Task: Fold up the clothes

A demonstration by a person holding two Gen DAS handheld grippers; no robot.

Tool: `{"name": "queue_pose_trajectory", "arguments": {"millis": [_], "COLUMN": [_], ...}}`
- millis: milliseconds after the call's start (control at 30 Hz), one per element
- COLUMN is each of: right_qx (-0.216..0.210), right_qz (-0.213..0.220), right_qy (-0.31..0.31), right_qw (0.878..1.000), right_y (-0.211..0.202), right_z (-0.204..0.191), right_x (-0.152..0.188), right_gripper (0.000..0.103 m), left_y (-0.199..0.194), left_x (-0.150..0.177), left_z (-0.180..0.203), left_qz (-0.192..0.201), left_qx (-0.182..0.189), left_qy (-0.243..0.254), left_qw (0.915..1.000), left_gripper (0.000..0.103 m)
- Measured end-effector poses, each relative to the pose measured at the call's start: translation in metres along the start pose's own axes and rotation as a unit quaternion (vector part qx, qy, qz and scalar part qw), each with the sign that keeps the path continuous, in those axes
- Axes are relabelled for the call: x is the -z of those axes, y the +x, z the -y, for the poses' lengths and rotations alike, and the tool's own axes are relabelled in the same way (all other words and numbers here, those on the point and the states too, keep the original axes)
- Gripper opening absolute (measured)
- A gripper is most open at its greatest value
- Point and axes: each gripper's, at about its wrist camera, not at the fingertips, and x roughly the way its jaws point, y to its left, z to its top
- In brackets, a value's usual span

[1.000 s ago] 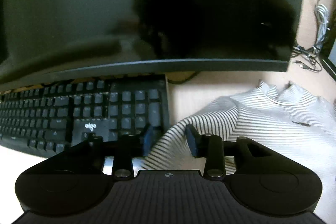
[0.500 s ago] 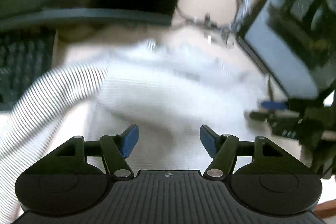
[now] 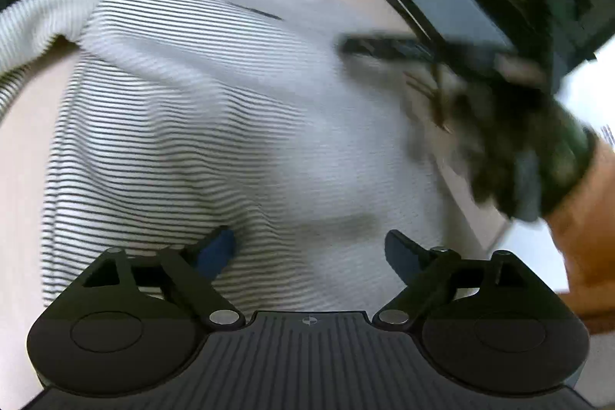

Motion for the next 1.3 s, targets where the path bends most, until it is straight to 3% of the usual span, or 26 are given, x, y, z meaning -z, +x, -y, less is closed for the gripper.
{"name": "queue_pose_trajectory", "arguments": {"millis": [100,167,300,467,600,667,733,833,900,1033,1100,1200,1233,1300], "right_qx": [0.009,0.026,0.045,0.000,-0.036,-0.048,-0.059,-0.023,-0.004,0.030,0.047,0.096,0.128,0.204], "right_qz": [-0.024,-0.010,-0.005,0.000,-0.015,-0.033,-0.053,-0.071,-0.064,-0.064,-0.062,-0.023,-0.009,0.009], "right_qy": [-0.015,-0.052,-0.085,-0.055,-0.026,-0.014,-0.015,-0.055,-0.076,-0.060,-0.049,-0.041,-0.058,-0.132], "right_qw": [1.000,0.998,0.995,0.999,0.999,0.998,0.997,0.996,0.995,0.996,0.996,0.994,0.990,0.970], "right_y": [0.026,0.038,0.045,0.002,-0.040,-0.055,-0.065,-0.068,-0.069,-0.068,-0.074,-0.101,-0.108,-0.115], "right_z": [-0.006,-0.011,-0.020,-0.020,-0.015,-0.016,-0.023,-0.032,-0.031,-0.012,-0.007,0.003,0.007,0.010], "right_x": [-0.007,-0.011,-0.024,-0.012,0.020,0.040,0.061,0.086,0.096,0.089,0.089,0.091,0.092,0.096], "right_gripper": [0.049,0.054,0.054,0.054,0.054,0.054,0.054,0.055,0.065,0.065,0.056,0.054,0.054,0.054], "left_y": [-0.002,-0.003,-0.006,0.000,-0.014,-0.011,-0.002,0.007,0.014,0.019,0.016,0.010,0.008,0.007], "left_x": [0.000,0.000,0.003,-0.011,-0.027,-0.034,-0.040,-0.045,-0.049,-0.044,-0.037,-0.023,-0.019,-0.016], "left_z": [-0.003,-0.006,-0.009,-0.007,-0.019,-0.029,-0.038,-0.032,-0.027,-0.018,-0.013,-0.006,-0.004,-0.001], "left_qz": [0.002,0.004,0.005,0.008,0.047,0.045,0.029,0.020,0.014,0.006,-0.002,-0.015,-0.019,-0.018], "left_qx": [0.003,0.005,0.007,0.000,-0.016,-0.019,-0.013,-0.003,0.004,0.019,0.014,0.013,0.014,0.010], "left_qy": [-0.031,-0.050,-0.055,-0.042,-0.030,-0.033,-0.038,-0.027,-0.020,-0.008,-0.002,0.005,0.007,0.010], "left_qw": [0.9995,0.9987,0.9985,0.9991,0.9983,0.9983,0.9988,0.9994,0.9997,0.9998,0.9999,0.9998,0.9997,0.9997], "left_gripper": [0.092,0.092,0.095,0.095,0.095,0.089,0.074,0.082,0.083,0.085,0.085,0.089,0.090,0.091]}}
